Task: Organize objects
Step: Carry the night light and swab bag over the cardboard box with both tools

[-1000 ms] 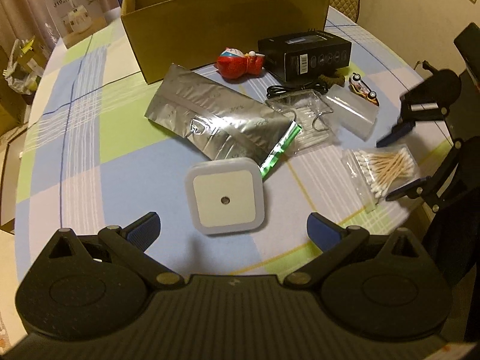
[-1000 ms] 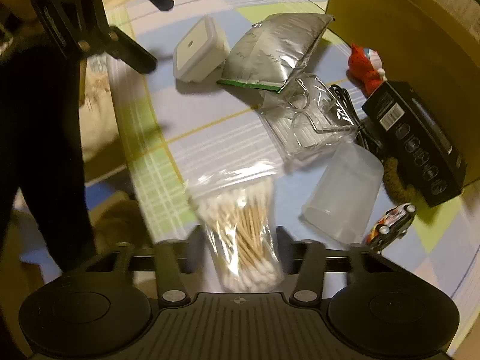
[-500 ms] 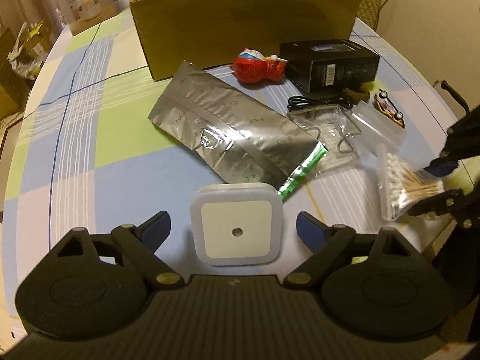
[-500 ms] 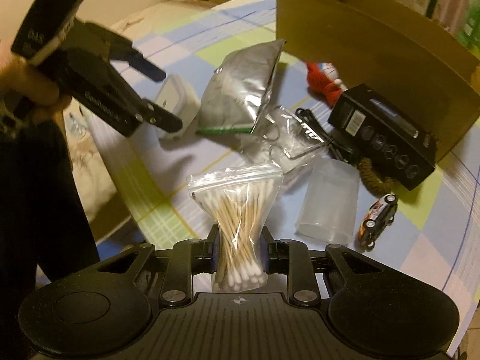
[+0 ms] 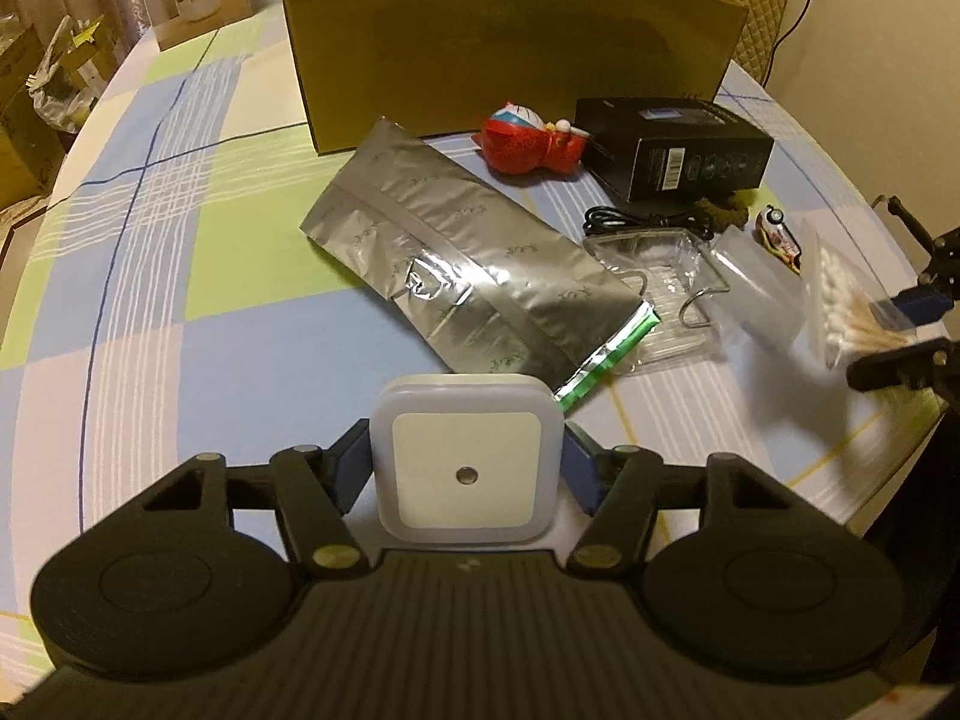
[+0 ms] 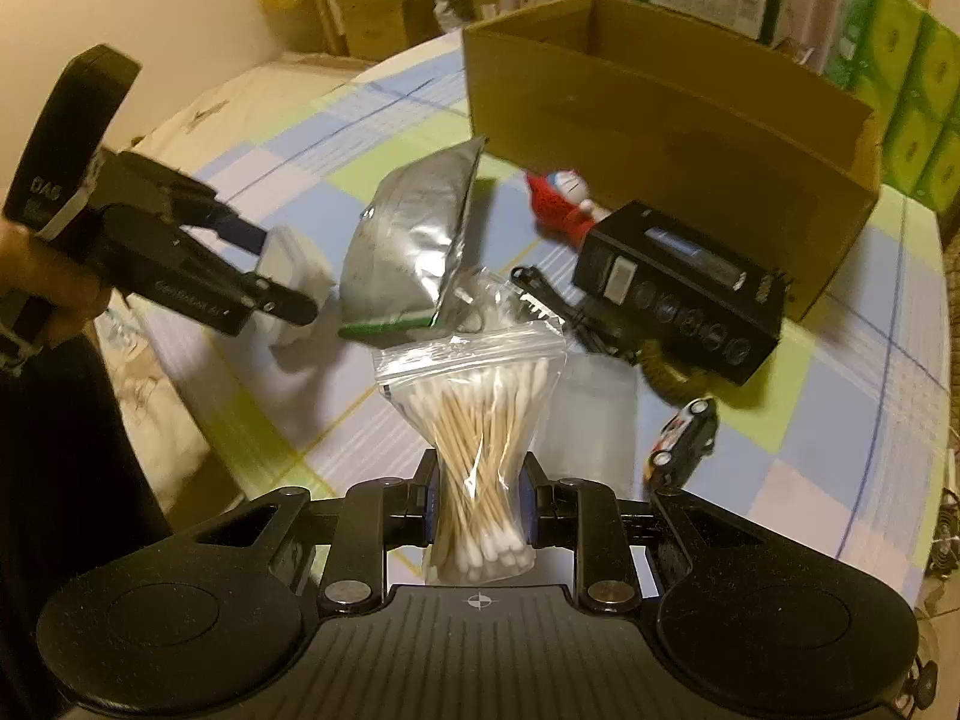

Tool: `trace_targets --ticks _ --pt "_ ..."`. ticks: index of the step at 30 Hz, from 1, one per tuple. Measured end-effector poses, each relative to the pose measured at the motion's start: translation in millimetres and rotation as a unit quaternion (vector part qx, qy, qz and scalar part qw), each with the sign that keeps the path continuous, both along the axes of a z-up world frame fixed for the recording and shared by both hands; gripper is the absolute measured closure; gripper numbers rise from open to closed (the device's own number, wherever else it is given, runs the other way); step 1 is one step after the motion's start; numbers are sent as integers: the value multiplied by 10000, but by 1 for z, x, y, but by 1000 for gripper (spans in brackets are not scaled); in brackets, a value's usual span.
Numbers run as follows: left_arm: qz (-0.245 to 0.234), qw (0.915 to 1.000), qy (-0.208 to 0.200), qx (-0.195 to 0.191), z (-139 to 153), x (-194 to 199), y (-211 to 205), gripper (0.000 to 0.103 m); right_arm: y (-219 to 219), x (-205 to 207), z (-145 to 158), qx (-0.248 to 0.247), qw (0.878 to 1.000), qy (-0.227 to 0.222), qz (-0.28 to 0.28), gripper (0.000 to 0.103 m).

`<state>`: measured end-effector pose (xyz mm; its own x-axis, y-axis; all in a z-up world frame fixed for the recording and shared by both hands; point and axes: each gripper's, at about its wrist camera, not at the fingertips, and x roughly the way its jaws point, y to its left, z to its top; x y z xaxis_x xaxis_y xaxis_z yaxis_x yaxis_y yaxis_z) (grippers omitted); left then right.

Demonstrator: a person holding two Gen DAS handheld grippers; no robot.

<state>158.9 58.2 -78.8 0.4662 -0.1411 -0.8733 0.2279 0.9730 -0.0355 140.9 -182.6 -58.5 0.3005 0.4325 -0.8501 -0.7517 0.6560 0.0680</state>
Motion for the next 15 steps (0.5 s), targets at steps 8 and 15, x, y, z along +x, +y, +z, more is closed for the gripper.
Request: trace_targets --ticks 8,15 --pt "52 9998 -177 -32 36 -3 6 43 -7 13 34 155 9989 -282 -334 81" --pt "-114 9984 -546 12 100 23 -7 43 -2 56 82 265 9965 -562 -559 81"
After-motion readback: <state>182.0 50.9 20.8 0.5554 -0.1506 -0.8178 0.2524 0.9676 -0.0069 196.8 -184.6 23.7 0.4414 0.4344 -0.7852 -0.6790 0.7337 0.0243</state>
